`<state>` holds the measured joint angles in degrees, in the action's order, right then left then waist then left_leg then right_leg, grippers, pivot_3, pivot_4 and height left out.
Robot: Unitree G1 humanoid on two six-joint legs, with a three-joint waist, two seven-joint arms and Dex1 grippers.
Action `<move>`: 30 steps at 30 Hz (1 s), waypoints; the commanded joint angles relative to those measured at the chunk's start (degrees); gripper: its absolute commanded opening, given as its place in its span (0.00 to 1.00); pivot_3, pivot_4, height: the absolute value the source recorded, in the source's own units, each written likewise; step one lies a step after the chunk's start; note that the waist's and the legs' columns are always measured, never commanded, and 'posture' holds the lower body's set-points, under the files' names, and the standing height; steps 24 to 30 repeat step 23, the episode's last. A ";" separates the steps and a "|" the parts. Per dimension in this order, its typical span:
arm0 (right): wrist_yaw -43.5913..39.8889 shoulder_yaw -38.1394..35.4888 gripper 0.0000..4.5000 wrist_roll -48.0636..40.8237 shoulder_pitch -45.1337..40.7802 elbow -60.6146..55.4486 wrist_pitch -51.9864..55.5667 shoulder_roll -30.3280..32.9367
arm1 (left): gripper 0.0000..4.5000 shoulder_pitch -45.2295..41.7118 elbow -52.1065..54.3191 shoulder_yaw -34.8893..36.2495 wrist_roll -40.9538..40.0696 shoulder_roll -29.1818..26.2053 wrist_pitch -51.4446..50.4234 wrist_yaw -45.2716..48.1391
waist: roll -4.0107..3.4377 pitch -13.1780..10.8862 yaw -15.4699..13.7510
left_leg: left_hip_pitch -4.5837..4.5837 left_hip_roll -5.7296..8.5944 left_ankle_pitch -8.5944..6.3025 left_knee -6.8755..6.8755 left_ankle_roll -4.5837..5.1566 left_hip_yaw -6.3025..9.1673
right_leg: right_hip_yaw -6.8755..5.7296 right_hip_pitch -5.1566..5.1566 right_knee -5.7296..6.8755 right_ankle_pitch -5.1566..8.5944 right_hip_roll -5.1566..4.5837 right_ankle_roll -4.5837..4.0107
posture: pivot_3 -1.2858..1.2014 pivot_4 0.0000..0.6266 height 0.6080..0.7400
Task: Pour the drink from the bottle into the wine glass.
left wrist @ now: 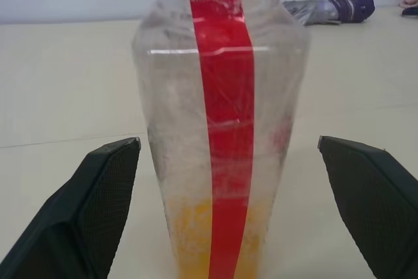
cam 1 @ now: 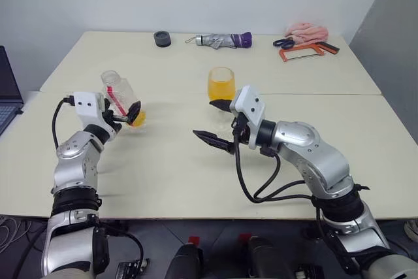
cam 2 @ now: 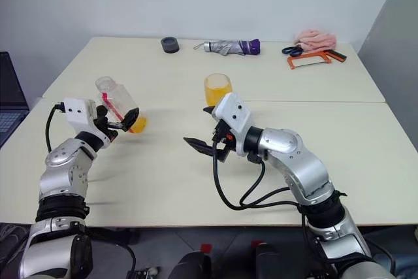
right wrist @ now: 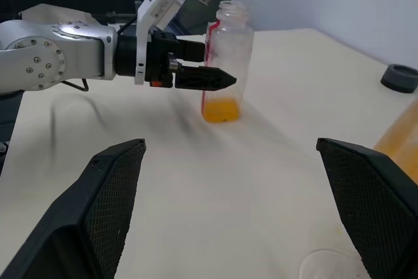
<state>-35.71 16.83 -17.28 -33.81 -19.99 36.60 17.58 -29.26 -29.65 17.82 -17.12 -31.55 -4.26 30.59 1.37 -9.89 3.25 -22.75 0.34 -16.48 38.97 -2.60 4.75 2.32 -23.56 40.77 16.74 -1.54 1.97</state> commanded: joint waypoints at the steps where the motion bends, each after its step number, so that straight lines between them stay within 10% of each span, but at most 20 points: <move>1: -0.05 -0.30 1.00 1.48 4.47 -1.24 -3.73 1.26 | 0.99 2.11 4.95 0.75 0.36 0.08 2.07 -1.41 | 0.03 0.01 -0.06 | -0.01 0.00 0.00 0.00 0.00 0.01 | -0.01 0.00 0.00 0.00 -0.01 0.00 | 0.52 0.24 1.00; 16: 19.58 -12.06 1.00 8.90 24.90 7.90 -30.35 -10.88 | 0.99 25.13 38.62 2.72 -2.12 7.28 -8.30 -12.43 | 0.06 0.03 -0.51 | 0.17 -0.06 0.00 -0.10 0.00 -0.12 | 0.10 0.13 -0.04 0.01 -0.16 0.00 | 0.52 0.24 1.00; 30: 20.91 -13.13 1.00 10.29 24.78 11.67 -32.83 -11.57 | 0.99 28.10 42.76 3.38 -1.77 9.39 -7.73 -13.10 | 0.05 0.03 -0.59 | 0.41 -0.06 0.00 -0.13 0.00 -0.16 | 0.12 0.39 -0.10 0.02 0.06 0.00 | 0.52 0.24 1.00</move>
